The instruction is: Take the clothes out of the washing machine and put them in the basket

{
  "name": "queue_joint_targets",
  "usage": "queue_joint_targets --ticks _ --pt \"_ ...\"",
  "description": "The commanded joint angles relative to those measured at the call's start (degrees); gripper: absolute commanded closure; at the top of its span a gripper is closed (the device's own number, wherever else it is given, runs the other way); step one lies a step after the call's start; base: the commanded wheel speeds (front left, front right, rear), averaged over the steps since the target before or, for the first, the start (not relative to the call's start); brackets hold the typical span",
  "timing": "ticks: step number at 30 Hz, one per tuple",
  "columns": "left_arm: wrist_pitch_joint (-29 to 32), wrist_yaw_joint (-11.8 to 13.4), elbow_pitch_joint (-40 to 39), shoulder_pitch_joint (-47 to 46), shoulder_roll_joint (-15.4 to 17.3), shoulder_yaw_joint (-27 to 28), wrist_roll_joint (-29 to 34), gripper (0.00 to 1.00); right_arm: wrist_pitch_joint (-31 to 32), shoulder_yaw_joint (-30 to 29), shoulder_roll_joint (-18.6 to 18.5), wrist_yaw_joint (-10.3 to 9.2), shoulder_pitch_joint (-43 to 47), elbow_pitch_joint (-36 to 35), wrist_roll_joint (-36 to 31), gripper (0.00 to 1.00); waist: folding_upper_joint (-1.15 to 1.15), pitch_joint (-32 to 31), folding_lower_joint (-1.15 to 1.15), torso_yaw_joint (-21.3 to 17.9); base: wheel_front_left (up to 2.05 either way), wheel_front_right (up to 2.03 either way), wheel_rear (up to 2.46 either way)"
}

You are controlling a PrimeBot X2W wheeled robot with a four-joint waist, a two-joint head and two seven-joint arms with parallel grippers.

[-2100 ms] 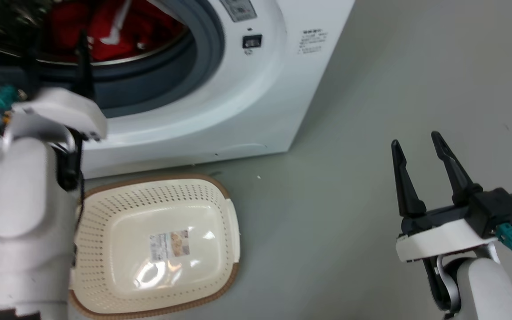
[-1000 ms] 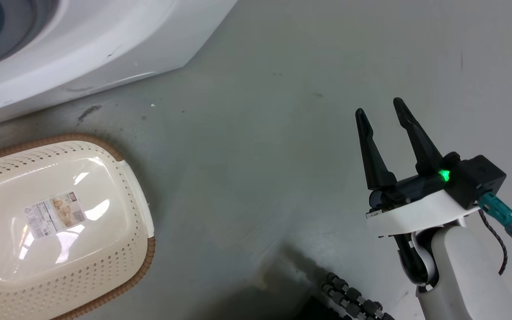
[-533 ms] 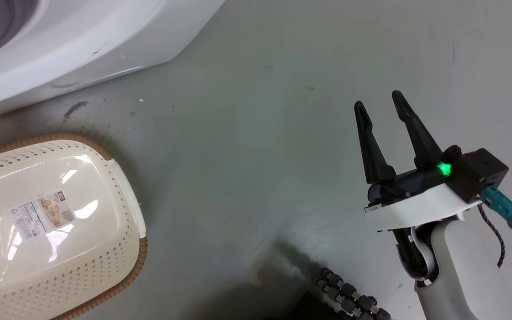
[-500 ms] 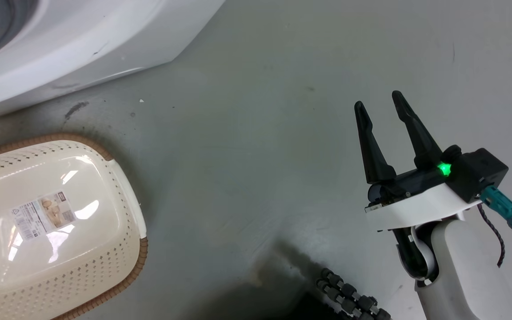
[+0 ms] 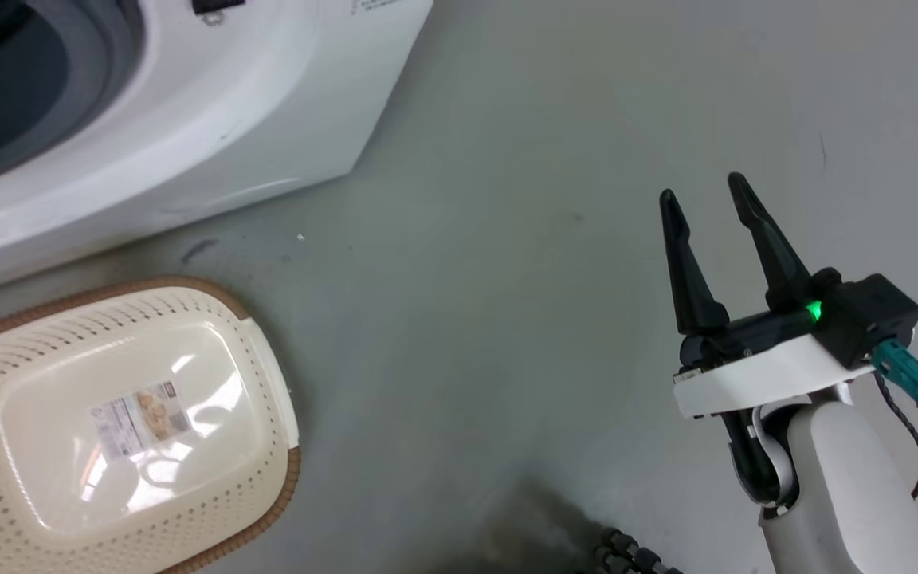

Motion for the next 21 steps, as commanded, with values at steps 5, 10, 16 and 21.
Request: queue_joint_targets --ticks 5,10,16,21 --pt "-9.02 0.14 4.89 4.58 -4.03 1.21 -2.84 1.00 -0.11 -1.34 -0.03 -0.04 2.29 0.38 -1.45 0.00 0.00 -6.31 0.00 2.28 0.00 0.00 0.00" --pt "-18.03 -0.64 10.60 8.59 -6.30 1.46 -3.93 1.00 -0.10 -2.11 -0.04 -0.04 4.60 1.36 -2.44 0.00 0.00 -11.37 0.00 3.42 0.00 0.00 0.00" --pt "-29.37 -0.77 15.81 13.14 -9.65 2.06 -5.28 1.00 -0.11 -3.44 -0.04 -0.04 7.85 2.45 -4.53 0.00 0.00 -18.27 0.00 5.58 0.00 0.00 0.00" --pt "-35.73 -1.40 18.38 17.28 -12.42 2.13 -6.05 1.00 -0.10 -3.94 -0.04 -0.04 10.12 2.93 -5.77 0.00 0.00 -23.58 0.00 7.69 0.00 0.00 0.00"
